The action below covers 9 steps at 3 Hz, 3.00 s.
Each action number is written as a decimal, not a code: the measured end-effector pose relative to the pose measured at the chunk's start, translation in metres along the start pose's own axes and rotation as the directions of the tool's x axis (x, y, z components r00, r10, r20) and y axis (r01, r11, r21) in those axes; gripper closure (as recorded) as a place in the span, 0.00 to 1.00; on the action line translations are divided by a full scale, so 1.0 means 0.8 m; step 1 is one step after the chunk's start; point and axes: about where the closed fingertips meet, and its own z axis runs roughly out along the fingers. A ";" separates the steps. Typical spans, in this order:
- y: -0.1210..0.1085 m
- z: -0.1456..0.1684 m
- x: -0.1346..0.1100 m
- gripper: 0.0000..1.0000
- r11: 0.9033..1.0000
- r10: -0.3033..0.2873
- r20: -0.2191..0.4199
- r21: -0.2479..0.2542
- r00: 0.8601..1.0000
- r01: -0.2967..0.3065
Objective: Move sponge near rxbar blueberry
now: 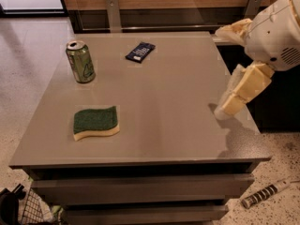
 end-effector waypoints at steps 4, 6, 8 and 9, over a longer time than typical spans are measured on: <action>0.032 0.116 -0.092 0.00 0.997 -0.025 0.296 -0.064 0.955 0.046; 0.024 0.192 -0.115 0.00 0.989 0.004 0.439 -0.134 0.899 0.062; 0.043 0.264 -0.127 0.00 0.970 0.060 0.484 -0.234 0.873 0.063; 0.060 0.294 -0.129 0.00 0.959 0.099 0.501 -0.278 0.860 0.051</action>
Offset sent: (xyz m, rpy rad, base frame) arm 0.0082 0.1266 -0.0449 0.3396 -0.0207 0.1629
